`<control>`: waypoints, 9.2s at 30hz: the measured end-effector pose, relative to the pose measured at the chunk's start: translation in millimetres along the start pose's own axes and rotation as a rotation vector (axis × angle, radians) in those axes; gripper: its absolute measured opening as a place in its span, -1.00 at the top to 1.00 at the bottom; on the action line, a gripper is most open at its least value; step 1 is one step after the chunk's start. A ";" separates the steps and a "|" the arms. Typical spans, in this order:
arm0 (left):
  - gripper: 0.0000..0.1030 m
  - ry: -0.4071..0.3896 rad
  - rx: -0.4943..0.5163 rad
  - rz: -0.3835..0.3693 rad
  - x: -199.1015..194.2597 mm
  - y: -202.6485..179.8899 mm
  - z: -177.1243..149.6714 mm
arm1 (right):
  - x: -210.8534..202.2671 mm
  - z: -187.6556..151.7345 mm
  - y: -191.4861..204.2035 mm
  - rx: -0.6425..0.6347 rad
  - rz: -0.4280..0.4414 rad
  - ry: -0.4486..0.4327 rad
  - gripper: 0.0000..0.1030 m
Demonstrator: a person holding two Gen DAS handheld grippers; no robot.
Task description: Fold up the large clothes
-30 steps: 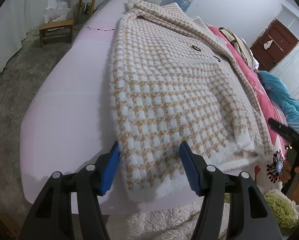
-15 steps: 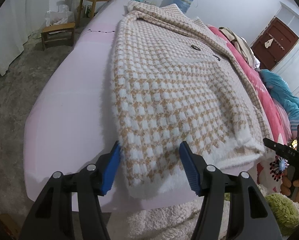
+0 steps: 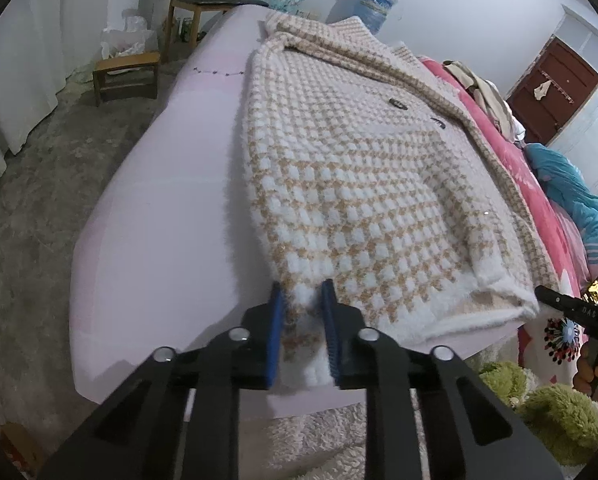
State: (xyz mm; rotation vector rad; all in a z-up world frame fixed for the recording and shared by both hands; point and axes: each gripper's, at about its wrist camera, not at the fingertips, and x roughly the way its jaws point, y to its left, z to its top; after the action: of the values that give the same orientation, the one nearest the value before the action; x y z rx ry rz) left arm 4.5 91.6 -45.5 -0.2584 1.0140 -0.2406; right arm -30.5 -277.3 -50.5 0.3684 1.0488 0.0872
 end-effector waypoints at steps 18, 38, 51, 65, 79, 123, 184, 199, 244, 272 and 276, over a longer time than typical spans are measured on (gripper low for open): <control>0.73 0.073 -0.008 -0.030 7.6 2.3 2.9 | 7.7 -10.4 -10.1 0.070 0.092 0.069 0.67; 0.84 -0.224 0.033 -0.075 -37.0 -24.2 103.0 | -45.6 87.6 4.2 0.040 0.197 -0.193 0.87; 0.84 -0.185 -0.060 -0.018 46.5 4.4 212.2 | 32.6 211.6 5.1 0.012 0.138 -0.240 0.87; -0.26 -0.191 -0.144 -0.043 58.8 27.2 237.7 | 96.1 237.1 -26.2 0.067 0.132 -0.119 0.11; -0.39 -0.057 -0.135 -0.178 36.4 17.2 119.5 | 28.5 140.9 -52.2 0.149 0.091 -0.085 -0.31; 0.49 -0.180 -0.293 0.196 -63.3 80.1 54.9 | -25.9 74.1 -91.1 0.299 -0.024 -0.107 0.08; -0.08 -0.006 0.159 -0.137 71.7 -56.4 122.9 | 62.5 147.3 2.2 -0.079 -0.081 -0.039 0.28; -0.28 -0.056 0.182 -0.082 34.8 -54.5 119.9 | 59.6 118.1 63.7 -0.255 0.049 -0.018 -0.01; -0.89 -0.017 0.179 0.044 62.6 -52.3 96.8 | 70.6 107.0 59.1 -0.218 0.039 -0.003 -0.84; -0.89 -0.033 0.190 0.008 56.8 -50.6 97.8 | 70.2 122.1 42.9 -0.148 0.079 0.036 -0.84; -0.89 -0.150 0.234 0.059 34.6 -46.2 101.1 | 69.9 117.1 44.7 -0.187 0.073 0.029 -0.84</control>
State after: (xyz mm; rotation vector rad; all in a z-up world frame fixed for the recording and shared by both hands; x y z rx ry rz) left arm 105.3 47.3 -7.5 -0.0324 0.8349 -0.2793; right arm 109.8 -248.3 -41.4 0.2366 1.0466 0.2553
